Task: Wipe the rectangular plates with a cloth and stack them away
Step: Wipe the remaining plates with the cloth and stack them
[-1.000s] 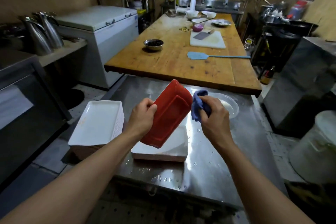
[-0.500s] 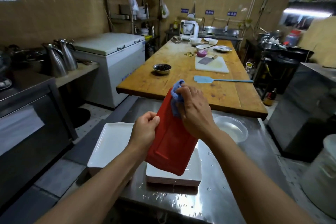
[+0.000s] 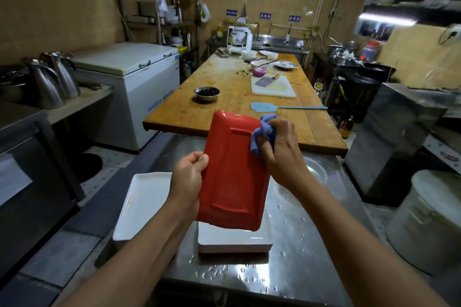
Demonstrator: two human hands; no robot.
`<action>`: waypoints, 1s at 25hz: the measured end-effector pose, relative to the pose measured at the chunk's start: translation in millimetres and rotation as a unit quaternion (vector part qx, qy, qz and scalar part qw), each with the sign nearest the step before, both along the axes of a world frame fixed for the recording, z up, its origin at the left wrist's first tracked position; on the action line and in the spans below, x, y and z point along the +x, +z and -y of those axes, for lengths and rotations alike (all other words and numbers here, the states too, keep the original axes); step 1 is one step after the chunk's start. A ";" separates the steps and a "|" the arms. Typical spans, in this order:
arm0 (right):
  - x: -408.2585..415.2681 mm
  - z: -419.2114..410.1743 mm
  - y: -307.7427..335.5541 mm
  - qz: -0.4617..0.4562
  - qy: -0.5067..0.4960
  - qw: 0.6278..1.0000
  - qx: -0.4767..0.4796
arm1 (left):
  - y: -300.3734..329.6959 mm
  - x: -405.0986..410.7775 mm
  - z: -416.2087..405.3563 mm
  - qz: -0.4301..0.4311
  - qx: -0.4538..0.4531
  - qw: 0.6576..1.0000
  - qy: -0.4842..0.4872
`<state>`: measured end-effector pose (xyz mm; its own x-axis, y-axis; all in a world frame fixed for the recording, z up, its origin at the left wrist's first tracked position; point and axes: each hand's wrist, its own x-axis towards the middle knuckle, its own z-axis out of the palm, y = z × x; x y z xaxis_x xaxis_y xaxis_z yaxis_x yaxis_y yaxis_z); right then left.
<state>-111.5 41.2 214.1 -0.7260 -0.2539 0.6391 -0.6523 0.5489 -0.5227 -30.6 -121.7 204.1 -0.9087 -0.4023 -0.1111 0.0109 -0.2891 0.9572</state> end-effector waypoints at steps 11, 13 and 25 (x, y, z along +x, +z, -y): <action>55.2 9.0 -25.6 0.157 -0.047 0.980 -0.114 | 7.9 -27.5 -13.6 -0.035 0.134 0.987 0.075; 54.6 0.2 -22.2 0.197 -0.036 0.967 -0.160 | 6.1 -30.3 -16.0 -0.043 0.132 0.988 0.062; 18.0 -24.2 0.6 0.223 0.056 0.943 -0.239 | 22.7 -24.3 14.8 0.030 -0.165 0.979 -0.119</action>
<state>-93.5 65.4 214.7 -0.9355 -0.1046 0.3375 -0.3489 0.1212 -0.9293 -54.9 -136.5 226.7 -0.9768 -0.2038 -0.0666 -0.0780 0.0482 0.9958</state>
